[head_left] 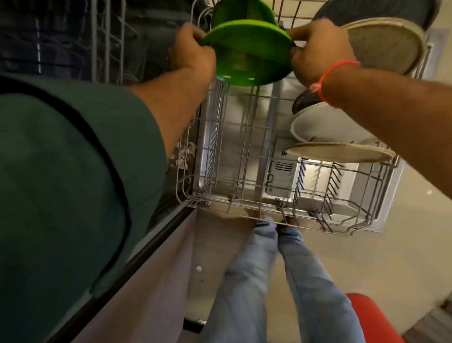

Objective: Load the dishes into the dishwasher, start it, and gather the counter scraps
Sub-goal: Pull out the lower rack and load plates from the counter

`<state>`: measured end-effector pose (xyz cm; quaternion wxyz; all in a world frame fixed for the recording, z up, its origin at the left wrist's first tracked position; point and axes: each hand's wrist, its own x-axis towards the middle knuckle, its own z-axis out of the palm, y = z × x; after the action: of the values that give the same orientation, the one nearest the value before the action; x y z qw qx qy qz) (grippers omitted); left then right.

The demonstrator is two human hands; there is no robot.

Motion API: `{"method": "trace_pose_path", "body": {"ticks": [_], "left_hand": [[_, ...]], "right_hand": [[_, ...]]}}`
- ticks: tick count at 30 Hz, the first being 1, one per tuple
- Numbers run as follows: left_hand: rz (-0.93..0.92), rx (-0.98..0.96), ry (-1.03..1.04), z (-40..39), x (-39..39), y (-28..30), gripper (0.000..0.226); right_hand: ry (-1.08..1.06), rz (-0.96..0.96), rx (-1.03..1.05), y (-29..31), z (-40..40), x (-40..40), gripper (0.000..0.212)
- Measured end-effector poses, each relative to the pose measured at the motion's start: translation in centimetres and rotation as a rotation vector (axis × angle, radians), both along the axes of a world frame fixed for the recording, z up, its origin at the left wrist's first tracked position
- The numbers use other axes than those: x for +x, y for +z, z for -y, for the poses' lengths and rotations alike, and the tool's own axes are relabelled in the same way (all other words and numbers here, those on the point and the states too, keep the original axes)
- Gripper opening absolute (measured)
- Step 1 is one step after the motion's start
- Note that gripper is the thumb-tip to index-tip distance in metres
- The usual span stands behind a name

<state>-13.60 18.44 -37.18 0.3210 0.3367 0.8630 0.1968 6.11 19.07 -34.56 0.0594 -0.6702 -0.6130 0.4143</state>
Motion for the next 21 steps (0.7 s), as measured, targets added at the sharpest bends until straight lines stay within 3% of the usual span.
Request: {"method": "trace_pose_path", "body": {"ticks": [4,21], "left_hand": [[-0.004,-0.001,0.002,-2.2,-1.0,-1.1,0.038],[0.057,-0.010,0.056,-1.3,-1.0,-5.0,0.033]], "right_hand": [[-0.008,-0.030,0.003,-1.4,-0.6,-1.1,0.034],[-0.081,-0.031,-0.047,-6.3,0.4,-2.3,0.034]]}}
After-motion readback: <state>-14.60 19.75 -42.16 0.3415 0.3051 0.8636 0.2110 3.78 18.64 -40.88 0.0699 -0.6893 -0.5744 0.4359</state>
